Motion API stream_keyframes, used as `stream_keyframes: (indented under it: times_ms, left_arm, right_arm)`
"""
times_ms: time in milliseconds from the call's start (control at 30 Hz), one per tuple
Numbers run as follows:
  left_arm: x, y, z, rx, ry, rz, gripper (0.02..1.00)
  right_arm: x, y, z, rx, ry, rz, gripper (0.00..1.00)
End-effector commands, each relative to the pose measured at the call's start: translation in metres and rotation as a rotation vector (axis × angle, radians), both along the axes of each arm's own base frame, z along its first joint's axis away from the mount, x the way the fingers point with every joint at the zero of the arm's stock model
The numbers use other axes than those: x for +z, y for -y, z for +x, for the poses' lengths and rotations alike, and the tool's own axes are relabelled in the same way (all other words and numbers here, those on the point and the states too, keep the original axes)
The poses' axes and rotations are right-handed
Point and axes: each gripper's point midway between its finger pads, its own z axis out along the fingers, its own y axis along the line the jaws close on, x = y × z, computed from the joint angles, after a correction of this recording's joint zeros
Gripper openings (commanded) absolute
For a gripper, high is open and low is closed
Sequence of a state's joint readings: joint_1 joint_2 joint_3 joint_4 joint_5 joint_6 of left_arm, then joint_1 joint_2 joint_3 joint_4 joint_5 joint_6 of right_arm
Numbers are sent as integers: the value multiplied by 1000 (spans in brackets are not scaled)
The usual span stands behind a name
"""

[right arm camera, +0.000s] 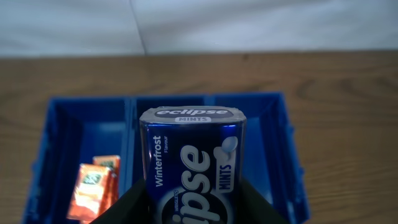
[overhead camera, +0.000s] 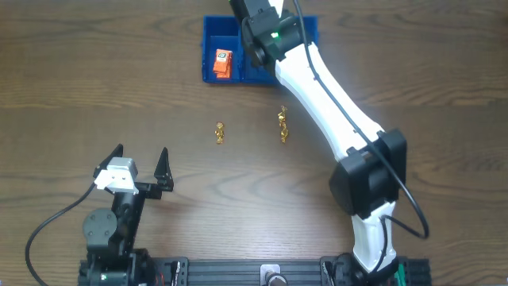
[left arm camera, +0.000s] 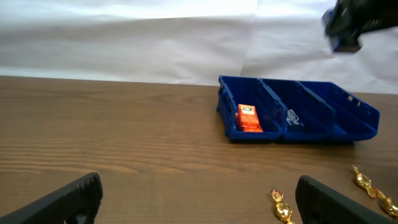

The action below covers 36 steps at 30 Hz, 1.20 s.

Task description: Sort Candies Into Trays

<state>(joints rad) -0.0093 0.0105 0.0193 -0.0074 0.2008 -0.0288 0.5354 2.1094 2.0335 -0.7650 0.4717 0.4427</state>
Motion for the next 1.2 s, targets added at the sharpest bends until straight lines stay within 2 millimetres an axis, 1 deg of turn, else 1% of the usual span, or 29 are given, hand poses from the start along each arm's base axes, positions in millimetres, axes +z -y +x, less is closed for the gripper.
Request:
stream_keyframes:
  times_ms: [33, 300, 533, 867, 1200]
  left_arm:
    - [-17, 4, -2, -24, -57, -7, 998]
    - [-17, 4, -2, -24, -57, -7, 998]
    - [-17, 4, -2, -24, -57, -7, 998]
    - [-17, 4, -2, -24, -57, -7, 998]
    - [-17, 4, -2, -24, -57, -7, 996]
  right_arm:
    - [-41, -3, 10, 33, -73, -11, 123]
    - [-67, -13, 19, 54, -91, 13, 123]
    - [-89, -7, 23, 41, -124, 1, 123]
    - [-102, -8, 25, 43, -144, 3, 123]
    - [-100, -13, 26, 59, -136, 26, 132]
